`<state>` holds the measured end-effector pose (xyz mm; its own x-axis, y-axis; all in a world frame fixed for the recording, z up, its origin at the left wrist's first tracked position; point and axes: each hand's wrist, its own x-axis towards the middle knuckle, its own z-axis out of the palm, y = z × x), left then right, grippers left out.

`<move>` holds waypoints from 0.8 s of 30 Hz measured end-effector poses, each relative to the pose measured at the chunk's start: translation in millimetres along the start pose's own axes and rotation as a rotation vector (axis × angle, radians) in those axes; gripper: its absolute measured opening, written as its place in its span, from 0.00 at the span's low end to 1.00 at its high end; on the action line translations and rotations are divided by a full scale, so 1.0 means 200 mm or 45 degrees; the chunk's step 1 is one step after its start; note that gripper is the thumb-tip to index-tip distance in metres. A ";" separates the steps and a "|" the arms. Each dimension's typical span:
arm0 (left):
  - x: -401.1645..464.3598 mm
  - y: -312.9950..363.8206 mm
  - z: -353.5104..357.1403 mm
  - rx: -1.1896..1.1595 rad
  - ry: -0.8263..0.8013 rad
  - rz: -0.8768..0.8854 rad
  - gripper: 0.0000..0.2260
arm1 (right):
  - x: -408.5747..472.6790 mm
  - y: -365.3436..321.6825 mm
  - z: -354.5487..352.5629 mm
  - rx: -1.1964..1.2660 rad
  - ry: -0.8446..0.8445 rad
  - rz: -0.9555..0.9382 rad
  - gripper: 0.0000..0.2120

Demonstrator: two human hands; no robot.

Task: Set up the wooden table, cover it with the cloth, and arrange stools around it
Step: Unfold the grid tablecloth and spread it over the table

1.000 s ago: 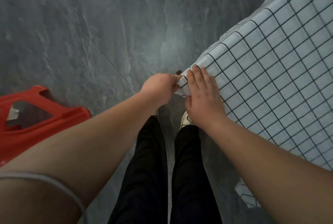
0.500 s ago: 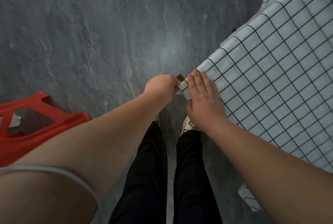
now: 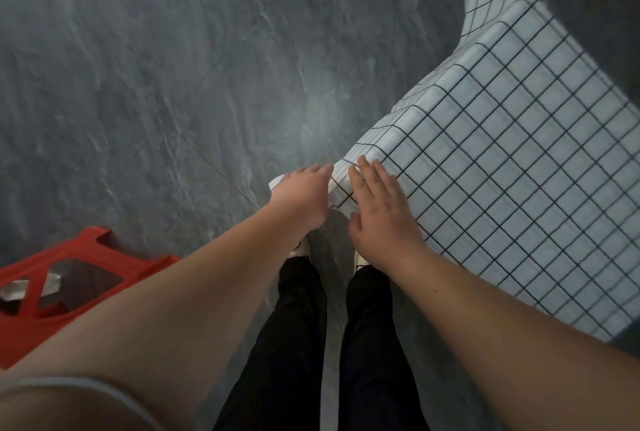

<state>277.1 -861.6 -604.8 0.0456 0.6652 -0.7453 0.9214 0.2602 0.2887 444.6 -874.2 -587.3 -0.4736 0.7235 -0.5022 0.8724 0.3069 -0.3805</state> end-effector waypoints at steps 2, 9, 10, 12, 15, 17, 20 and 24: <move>0.00 0.05 -0.07 0.001 0.002 0.012 0.30 | 0.00 0.00 -0.05 0.008 0.032 0.046 0.36; 0.03 0.32 -0.30 0.112 0.045 0.168 0.27 | -0.04 0.13 -0.26 0.050 0.160 0.295 0.33; 0.04 0.37 -0.32 0.126 0.058 0.198 0.28 | -0.05 0.16 -0.29 0.053 0.186 0.337 0.33; 0.06 0.45 -0.36 0.157 0.079 0.256 0.28 | -0.06 0.24 -0.34 0.048 0.239 0.420 0.33; 0.12 0.56 -0.40 0.238 0.106 0.343 0.28 | -0.06 0.38 -0.39 0.041 0.294 0.557 0.33; 0.15 0.63 -0.42 0.315 0.109 0.380 0.29 | -0.06 0.47 -0.41 0.047 0.283 0.605 0.33; 0.22 0.74 -0.45 0.434 0.125 0.448 0.28 | -0.05 0.60 -0.46 0.055 0.256 0.646 0.33; 0.29 0.91 -0.50 0.521 0.124 0.472 0.28 | -0.06 0.74 -0.55 0.078 0.287 0.695 0.33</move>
<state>409.8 -705.3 -535.7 0.3771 0.7273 -0.5735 0.9260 -0.2834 0.2494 592.0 -769.4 -552.1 0.0851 0.8822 -0.4631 0.9707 -0.1783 -0.1612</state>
